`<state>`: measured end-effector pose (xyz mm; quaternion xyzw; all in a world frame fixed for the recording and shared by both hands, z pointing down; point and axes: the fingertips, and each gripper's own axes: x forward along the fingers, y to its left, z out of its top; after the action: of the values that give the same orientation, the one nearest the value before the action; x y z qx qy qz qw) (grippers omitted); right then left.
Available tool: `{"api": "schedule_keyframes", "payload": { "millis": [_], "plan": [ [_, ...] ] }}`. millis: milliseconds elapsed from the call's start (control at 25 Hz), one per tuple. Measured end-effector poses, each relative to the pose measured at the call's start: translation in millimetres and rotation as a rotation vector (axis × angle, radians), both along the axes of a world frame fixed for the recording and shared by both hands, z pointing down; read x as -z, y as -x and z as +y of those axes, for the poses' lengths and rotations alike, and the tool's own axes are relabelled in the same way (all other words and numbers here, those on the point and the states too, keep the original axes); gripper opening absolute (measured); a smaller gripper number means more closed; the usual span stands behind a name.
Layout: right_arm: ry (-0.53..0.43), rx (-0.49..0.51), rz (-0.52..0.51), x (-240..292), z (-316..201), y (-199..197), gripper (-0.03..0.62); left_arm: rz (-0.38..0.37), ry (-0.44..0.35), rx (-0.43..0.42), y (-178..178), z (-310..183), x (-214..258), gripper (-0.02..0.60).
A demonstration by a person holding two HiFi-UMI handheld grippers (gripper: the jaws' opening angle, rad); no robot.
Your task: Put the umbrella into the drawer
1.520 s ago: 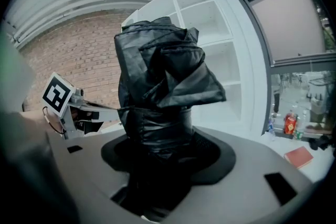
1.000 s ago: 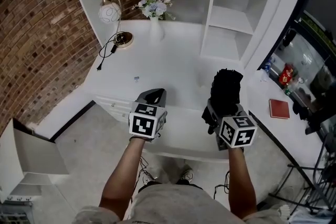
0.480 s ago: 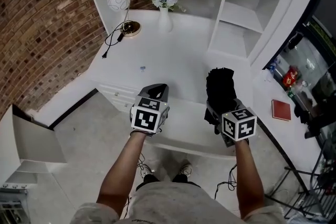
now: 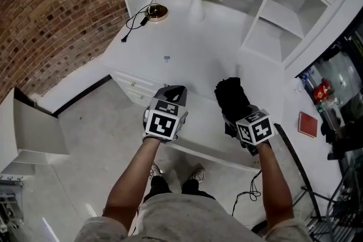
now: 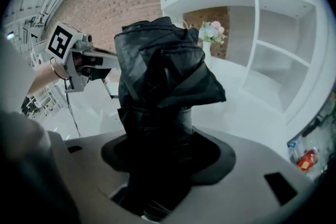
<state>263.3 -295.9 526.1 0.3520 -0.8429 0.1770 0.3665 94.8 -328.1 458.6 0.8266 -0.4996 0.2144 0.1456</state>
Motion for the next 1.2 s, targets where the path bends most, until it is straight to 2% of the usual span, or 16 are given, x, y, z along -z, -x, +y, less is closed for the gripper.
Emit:
{"api": "schedule_keyframes", "payload": {
  "millis": [200, 400, 560, 920, 1200],
  "plan": [
    [0.096, 0.126, 0.103, -33.7, 11.6, 12.3, 0.253, -0.003, 0.017, 0.021, 10.0, 2.6, -13.8, -0.003],
    [0.223, 0.197, 0.141, -68.6, 26.3, 24.1, 0.253, -0.007, 0.040, 0.049, 22.6, 6.8, -28.9, -0.003],
    [0.281, 0.273, 0.209, -95.2, 35.2, 32.3, 0.253, 0.001, 0.055, 0.077, 33.9, 10.1, -40.8, -0.003],
    [0.380, 0.387, 0.338, -144.6, 36.6, 43.5, 0.253, 0.014, 0.109, 0.119, 45.6, 22.2, -73.9, -0.003],
    [0.462, 0.419, 0.416, -185.1, 37.4, 41.9, 0.253, 0.014, 0.144, 0.150, 55.4, 32.4, -94.7, -0.003]
  ]
}}
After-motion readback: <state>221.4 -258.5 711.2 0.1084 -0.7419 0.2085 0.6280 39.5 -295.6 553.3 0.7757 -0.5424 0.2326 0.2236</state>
